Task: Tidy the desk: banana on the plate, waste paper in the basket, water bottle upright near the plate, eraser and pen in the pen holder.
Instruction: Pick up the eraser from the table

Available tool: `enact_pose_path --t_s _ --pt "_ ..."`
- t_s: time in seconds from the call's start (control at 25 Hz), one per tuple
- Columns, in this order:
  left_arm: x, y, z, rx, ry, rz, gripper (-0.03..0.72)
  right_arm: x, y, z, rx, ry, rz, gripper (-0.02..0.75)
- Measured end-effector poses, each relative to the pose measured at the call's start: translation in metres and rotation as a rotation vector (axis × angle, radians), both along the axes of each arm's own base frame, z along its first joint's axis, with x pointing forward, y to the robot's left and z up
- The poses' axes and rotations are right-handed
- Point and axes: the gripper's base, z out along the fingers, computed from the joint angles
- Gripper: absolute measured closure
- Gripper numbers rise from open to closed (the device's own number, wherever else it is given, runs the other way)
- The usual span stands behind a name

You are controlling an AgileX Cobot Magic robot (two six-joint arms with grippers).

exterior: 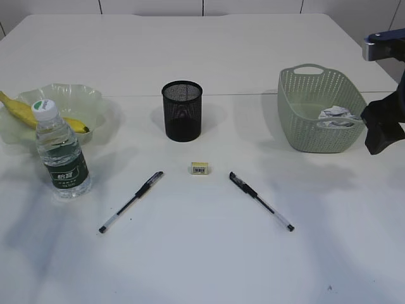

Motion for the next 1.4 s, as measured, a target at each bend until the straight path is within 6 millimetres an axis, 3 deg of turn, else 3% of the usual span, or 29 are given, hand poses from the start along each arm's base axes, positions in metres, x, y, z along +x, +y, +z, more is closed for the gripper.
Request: enact_pose_path --t_s 0.24,0.72,0.96,1.24,1.4 --pt "-0.016 0.004 0.002 0.021 0.165 0.093 0.119 0.000 0.000 0.000 0.000 0.000 0.000 0.181" --pt "-0.048 -0.026 0.008 0.167 0.423 0.087 0.170 0.000 0.000 0.000 0.000 0.000 0.000 0.181" --pt "-0.058 -0.035 0.012 0.133 0.506 0.109 0.175 0.000 0.000 0.000 0.005 0.003 -0.002 0.181" --pt "-0.058 -0.043 0.034 0.130 0.669 0.016 0.176 -0.002 0.003 -0.001 0.013 0.019 0.002 0.181" --pt "-0.065 -0.050 0.043 0.108 0.802 -0.076 0.176 -0.004 0.017 -0.001 0.014 0.023 0.045 0.181"
